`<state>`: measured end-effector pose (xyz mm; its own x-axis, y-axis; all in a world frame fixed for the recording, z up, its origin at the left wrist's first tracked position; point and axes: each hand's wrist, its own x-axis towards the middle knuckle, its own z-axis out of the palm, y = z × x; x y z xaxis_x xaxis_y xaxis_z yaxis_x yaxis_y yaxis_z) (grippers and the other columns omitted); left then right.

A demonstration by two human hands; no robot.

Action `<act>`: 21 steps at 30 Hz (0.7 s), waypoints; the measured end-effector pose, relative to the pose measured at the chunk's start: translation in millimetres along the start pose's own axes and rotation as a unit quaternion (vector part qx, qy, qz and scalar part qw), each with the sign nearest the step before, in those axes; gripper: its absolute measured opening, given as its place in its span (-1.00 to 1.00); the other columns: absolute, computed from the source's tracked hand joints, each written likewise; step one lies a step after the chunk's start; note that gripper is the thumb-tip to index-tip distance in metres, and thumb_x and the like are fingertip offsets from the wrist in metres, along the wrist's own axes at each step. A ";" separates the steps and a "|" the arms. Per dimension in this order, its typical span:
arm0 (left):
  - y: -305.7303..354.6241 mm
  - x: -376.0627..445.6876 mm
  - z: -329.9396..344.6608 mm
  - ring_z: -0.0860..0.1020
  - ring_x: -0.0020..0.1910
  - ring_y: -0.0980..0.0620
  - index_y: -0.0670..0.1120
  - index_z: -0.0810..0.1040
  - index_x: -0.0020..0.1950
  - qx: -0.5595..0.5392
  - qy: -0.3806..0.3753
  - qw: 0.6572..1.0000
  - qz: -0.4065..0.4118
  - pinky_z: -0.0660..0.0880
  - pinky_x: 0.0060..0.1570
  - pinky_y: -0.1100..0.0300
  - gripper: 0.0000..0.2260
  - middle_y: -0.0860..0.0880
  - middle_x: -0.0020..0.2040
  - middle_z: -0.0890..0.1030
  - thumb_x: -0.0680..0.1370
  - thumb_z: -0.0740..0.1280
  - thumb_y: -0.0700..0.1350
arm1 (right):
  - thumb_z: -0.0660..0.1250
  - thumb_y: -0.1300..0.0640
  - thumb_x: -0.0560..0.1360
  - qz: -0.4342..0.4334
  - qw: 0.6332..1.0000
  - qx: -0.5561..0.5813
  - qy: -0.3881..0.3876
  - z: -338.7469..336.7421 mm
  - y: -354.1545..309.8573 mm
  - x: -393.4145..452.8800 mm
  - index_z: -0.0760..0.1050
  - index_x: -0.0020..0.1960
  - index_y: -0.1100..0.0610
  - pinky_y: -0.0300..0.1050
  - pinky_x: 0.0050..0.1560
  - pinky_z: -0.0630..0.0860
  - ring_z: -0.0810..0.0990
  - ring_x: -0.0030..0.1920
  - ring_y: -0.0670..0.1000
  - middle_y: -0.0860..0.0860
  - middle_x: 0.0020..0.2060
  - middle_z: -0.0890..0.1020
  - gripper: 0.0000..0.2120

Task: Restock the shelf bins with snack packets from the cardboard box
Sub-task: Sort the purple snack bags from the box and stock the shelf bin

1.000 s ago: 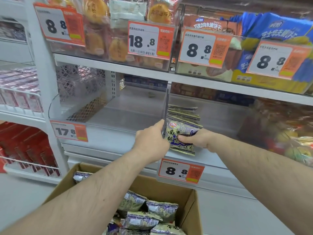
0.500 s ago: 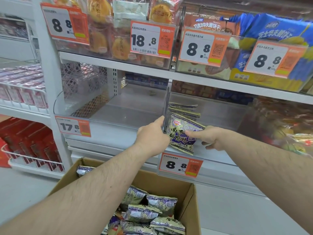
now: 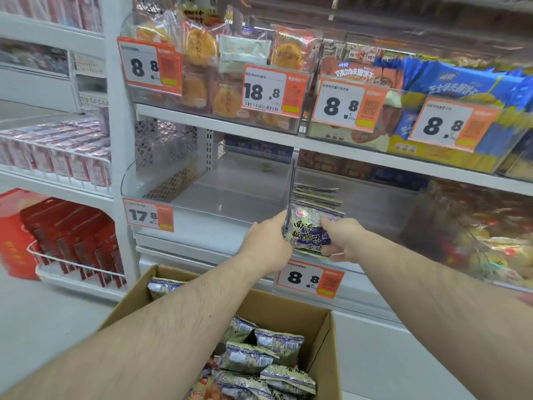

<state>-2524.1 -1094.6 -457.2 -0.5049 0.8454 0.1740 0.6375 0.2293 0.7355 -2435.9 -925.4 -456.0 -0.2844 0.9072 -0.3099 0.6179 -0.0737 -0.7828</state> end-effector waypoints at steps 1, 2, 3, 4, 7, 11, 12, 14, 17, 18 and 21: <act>1.2 -0.4 -0.5 0.47 0.33 -0.07 0.20 0.32 0.47 0.000 0.000 1.000 0.000 0.22 0.49 -0.12 -0.62 0.07 0.29 0.60 0.68 0.11 -0.11 | 0.24 -0.15 0.60 -0.012 0.999 -0.032 0.015 1.7 -1.0 1.2 0.44 0.16 0.20 0.04 -0.13 0.65 0.71 -0.19 0.11 0.11 -0.04 0.65 -0.59; 2.8 -1.9 -1.2 0.48 0.31 -0.07 0.20 0.33 0.46 0.003 -0.002 1.000 0.001 0.22 0.48 -0.12 -0.62 0.06 0.28 0.60 0.68 0.10 -0.11 | 0.23 -0.20 0.58 -0.022 0.997 -0.065 0.029 2.8 -1.4 3.0 0.45 0.17 0.20 0.04 -0.10 0.66 0.72 -0.23 0.10 0.10 -0.06 0.66 -0.54; 3.9 -2.7 -1.6 0.49 0.27 -0.07 0.19 0.35 0.44 0.005 -0.003 1.000 0.001 0.23 0.48 -0.12 -0.64 0.06 0.25 0.62 0.68 0.10 -0.12 | 0.23 -0.24 0.57 -0.028 0.995 -0.092 0.038 3.6 -1.6 4.5 0.45 0.18 0.20 0.03 -0.12 0.66 0.72 -0.27 0.08 0.10 -0.08 0.67 -0.49; 4.1 -3.0 -1.8 0.50 0.21 -0.07 0.19 0.36 0.42 0.005 -0.002 1.000 0.002 0.24 0.46 -0.14 -0.65 0.06 0.22 0.63 0.68 0.10 -0.12 | 0.23 -0.28 0.55 -0.030 0.993 -0.111 0.041 4.3 -1.3 6.4 0.45 0.21 0.20 -0.01 -0.17 0.64 0.71 -0.30 0.07 0.10 -0.08 0.68 -0.45; 2.1 -1.9 -0.7 0.51 0.11 -0.07 0.18 0.39 0.37 -0.001 -0.009 1.000 0.000 0.27 0.43 -0.16 -0.70 0.06 0.13 0.64 0.68 0.10 -0.09 | 0.23 -0.32 0.52 -0.031 0.990 -0.132 0.030 6.3 0.1 10.6 0.42 0.28 0.17 -0.01 -0.12 0.62 0.71 -0.33 0.06 0.11 0.02 0.67 -0.39; 7.0 -6.2 -8.4 0.53 0.21 -0.16 0.21 0.36 0.42 -0.008 -0.033 0.999 -0.001 0.42 0.31 -0.05 -0.66 0.05 0.23 0.61 0.66 0.17 -0.06 | 0.25 -0.27 0.54 -0.014 0.995 -0.085 -0.047 3.3 0.7 9.9 0.37 0.35 0.12 0.13 0.14 0.57 0.70 -0.15 0.11 0.12 0.22 0.58 -0.43; 10.2 -8.3 -12.2 0.55 0.17 -0.16 0.21 0.34 0.45 -0.014 -0.043 0.999 -0.005 0.47 0.23 0.01 -0.60 0.05 0.29 0.58 0.64 0.20 -0.09 | 0.26 -0.27 0.54 -0.007 0.994 -0.082 -0.068 1.8 0.8 7.6 0.36 0.37 0.11 0.13 0.14 0.56 0.68 -0.12 0.12 0.12 0.27 0.55 -0.42; 13.9 -11.5 -18.3 0.55 0.15 -0.08 0.13 0.28 0.53 -0.018 -0.049 0.999 -0.009 0.48 0.14 0.12 -0.51 0.06 0.41 0.49 0.61 0.25 -0.10 | 0.28 -0.29 0.52 0.010 0.992 -0.088 -0.092 -2.0 0.0 -0.4 0.35 0.42 0.08 0.12 0.11 0.57 0.67 -0.10 0.13 0.12 0.36 0.48 -0.37; 9.7 -24.6 -29.7 0.33 0.47 0.02 0.02 0.15 0.60 -0.006 -0.017 1.000 -0.010 0.30 0.38 0.15 -0.40 0.06 0.54 0.31 0.59 0.30 -0.04 | 0.36 -0.22 0.51 0.001 0.991 -0.123 -0.047 -9.0 -7.2 -22.0 0.43 0.35 0.14 0.07 0.05 0.59 0.64 -0.10 0.13 0.11 0.25 0.54 -0.42; 5.0 -31.6 -35.6 0.31 0.49 0.04 0.01 0.17 0.59 0.000 -0.007 1.000 -0.005 0.29 0.42 0.13 -0.40 0.07 0.53 0.32 0.59 0.31 -0.04 | 0.38 -0.16 0.50 -0.028 0.988 -0.149 0.005 -10.5 -10.8 -31.7 0.46 0.31 0.18 0.03 0.01 0.59 0.62 -0.07 0.14 0.12 0.16 0.56 -0.46; -22.9 -59.8 -57.4 0.44 0.34 0.09 0.02 0.31 0.50 0.018 -0.012 0.999 -0.025 0.42 0.28 0.13 -0.49 0.09 0.36 0.49 0.57 0.33 -0.09 | 0.36 -0.01 0.47 -0.201 0.950 -0.176 0.160 2.4 -19.9 -78.8 0.43 0.30 0.12 0.02 0.06 0.51 0.55 0.12 0.18 0.10 0.19 0.51 -0.56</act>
<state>-2541.9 -1178.0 -446.9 -0.5226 0.8439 0.1215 0.6326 0.2882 0.7189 -2427.5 -996.4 -417.4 -0.3474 0.9163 0.1992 0.7298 0.3976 -0.5562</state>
